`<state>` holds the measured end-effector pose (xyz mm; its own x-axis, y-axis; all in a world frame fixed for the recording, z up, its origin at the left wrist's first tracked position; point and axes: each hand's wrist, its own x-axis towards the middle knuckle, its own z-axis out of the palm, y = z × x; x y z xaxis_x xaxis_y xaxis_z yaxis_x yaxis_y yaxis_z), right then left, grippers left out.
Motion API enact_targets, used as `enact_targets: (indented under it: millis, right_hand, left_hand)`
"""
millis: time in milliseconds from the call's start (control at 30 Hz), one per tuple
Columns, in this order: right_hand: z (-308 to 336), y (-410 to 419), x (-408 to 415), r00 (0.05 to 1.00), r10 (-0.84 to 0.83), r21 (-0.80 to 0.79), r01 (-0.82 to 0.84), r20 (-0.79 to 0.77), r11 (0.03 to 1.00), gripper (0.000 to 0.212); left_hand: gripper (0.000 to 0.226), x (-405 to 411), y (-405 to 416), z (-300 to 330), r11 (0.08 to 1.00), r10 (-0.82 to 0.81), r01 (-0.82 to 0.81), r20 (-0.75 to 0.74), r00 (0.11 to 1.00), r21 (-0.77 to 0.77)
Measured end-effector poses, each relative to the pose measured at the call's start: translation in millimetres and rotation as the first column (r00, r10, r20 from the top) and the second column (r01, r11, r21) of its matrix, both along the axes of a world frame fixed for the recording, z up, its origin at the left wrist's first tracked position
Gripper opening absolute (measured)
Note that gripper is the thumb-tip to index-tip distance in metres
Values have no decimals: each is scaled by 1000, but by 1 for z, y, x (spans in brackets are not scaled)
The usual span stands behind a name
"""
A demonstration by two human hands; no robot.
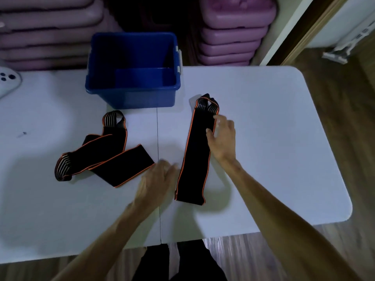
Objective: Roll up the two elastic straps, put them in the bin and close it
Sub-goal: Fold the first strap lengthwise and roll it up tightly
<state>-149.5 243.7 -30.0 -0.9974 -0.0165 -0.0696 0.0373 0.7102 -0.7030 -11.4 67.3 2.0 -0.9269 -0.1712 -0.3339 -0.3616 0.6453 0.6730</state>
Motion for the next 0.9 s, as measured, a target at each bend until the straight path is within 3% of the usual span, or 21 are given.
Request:
enact_targets:
  millis: [100,200,333,467,600,700,767,833,900]
  right_hand:
    - [-15,5,10,996,-29,-8,30,89,1000,46]
    - [-17,2,2,999,5,-27,-4,43,1000,46]
    - [-11,5,-16,998,-55,-203,60,28,977,22]
    - [-10,7,-27,997,-70,-245,76,36,966,52]
    - [-12,8,-30,994,-108,-255,104,-3,961,47]
    - [-17,7,-31,982,-190,-299,182,2,937,35]
    - [-23,7,-37,972,-234,-287,233,32,929,42]
    - [-25,5,-43,968,-249,-295,245,26,924,43]
    - [-23,4,-46,973,-227,-290,208,-36,934,41]
  left_hand:
    - [30,-66,1,-16,998,-50,53,-91,995,37]
    - [33,-122,18,-29,996,-10,21,-130,991,83]
    - [22,-171,37,-36,991,31,-6,-178,984,136]
    - [35,-180,44,-42,992,28,-4,-196,980,125]
    - [29,-179,39,-41,994,-5,33,-252,968,108]
    - [21,-193,30,-41,983,82,-38,-243,967,181]
    - [23,-206,27,-36,982,92,-43,-268,959,185]
    - [27,-219,30,-29,984,4,56,-331,943,172]
    - [26,-225,35,-24,979,-166,201,-406,899,45]
